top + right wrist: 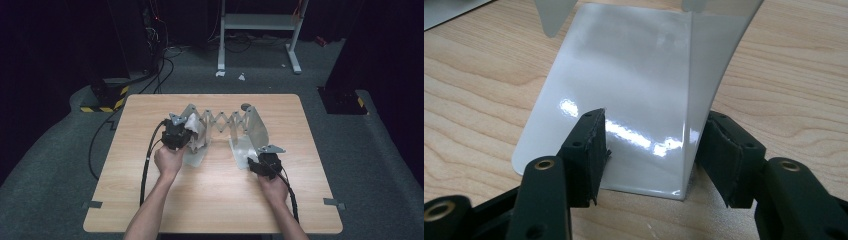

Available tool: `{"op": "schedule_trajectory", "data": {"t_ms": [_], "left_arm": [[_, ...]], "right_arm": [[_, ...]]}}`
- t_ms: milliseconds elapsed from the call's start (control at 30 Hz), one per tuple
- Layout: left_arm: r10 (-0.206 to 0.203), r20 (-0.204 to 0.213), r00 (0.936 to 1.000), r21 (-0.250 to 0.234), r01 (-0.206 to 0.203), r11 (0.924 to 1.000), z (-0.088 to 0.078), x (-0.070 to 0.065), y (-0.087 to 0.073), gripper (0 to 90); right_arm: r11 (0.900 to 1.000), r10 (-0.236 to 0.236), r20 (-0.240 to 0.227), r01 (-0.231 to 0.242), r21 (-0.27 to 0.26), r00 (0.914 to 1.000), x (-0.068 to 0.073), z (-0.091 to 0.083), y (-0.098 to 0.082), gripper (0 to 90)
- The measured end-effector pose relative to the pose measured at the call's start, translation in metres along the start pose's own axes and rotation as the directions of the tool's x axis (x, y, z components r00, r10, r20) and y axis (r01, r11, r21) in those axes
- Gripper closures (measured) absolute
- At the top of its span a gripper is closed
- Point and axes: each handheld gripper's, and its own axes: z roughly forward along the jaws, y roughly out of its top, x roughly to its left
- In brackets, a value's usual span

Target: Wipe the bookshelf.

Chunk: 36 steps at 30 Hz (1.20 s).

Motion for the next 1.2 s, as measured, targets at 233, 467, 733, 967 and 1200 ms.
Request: {"op": "schedule_trajectory", "data": {"t_ms": [233,467,733,967,1200], "left_arm": [[-0.019,0.001,0.9998,0.030,0.019,0.9994,0.017,0.000,-0.010,81.5],[-0.020,-0.003,0.9998,0.050,0.020,0.9985,0.028,0.000,-0.021,81.5],[0.001,-0.017,0.9999,0.064,0.000,0.9979,0.038,-0.004,-0.026,81.6],[-0.005,0.002,1.0000,0.059,0.005,0.9982,0.038,-0.005,-0.026,81.6],[0.009,0.010,0.9999,0.059,-0.009,0.9982,0.041,-0.010,-0.025,81.5]], "right_arm": [[1.000,-0.002,-0.001,0.002,0.000,1.0000,0.000,0.000,0.000,45.0],[1.000,-0.002,0.001,0.002,0.000,1.0000,0.000,0.000,0.000,45.0],[1.000,-0.002,0.000,0.002,0.000,1.0000,0.000,0.000,0.000,45.0],[1.000,-0.002,0.000,0.002,0.000,1.0000,0.000,0.000,0.000,45.0],[1.000,-0.002,0.000,0.002,0.000,1.0000,0.000,0.000,0.000,45.0]]}}
